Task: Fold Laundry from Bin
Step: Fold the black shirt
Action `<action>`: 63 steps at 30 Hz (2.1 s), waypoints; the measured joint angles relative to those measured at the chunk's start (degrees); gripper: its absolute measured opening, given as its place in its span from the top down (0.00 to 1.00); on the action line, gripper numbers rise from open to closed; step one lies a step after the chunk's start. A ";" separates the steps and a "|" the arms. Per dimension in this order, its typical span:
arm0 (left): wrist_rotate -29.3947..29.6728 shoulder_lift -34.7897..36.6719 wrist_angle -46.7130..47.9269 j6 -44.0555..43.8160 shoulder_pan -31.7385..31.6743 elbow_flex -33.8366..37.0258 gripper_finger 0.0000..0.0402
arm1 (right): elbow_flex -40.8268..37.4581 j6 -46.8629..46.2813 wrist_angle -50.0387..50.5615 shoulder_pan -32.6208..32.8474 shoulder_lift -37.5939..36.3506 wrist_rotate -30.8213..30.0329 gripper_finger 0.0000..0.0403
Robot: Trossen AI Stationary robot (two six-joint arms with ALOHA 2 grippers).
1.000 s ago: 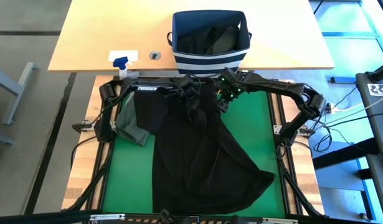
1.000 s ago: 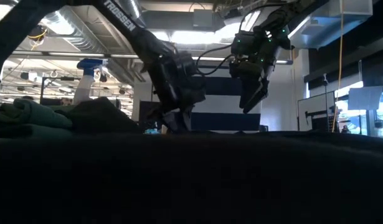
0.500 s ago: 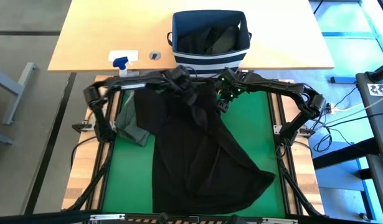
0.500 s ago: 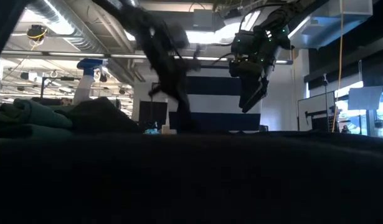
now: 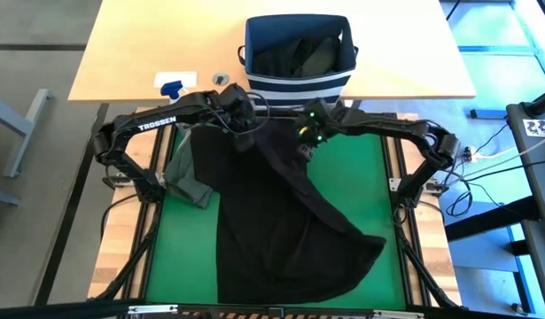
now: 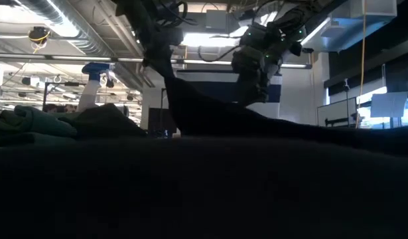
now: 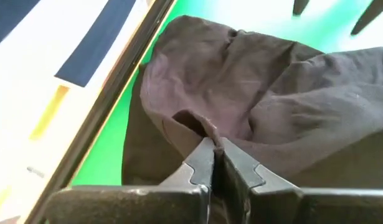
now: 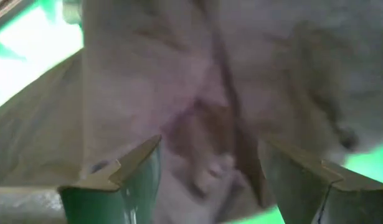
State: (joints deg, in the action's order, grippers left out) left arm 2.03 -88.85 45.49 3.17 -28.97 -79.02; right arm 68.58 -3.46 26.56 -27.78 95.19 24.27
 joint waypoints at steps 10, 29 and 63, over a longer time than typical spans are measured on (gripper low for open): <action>-0.01 -1.47 -0.98 10.55 -0.32 0.10 0.96 | 0.02 -16.64 -13.02 7.85 8.64 -2.66 0.35; 0.32 -1.47 8.76 22.37 -2.14 0.09 0.96 | 0.00 -26.81 -35.41 12.03 12.44 -2.64 0.97; 6.19 -1.47 18.42 30.21 -19.51 0.09 0.96 | 27.98 -25.26 -51.36 21.72 37.22 -18.34 0.86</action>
State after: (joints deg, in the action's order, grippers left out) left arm 8.23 -90.32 63.91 33.38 -48.49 -78.94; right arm 96.55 -28.71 -24.81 -6.06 132.42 5.93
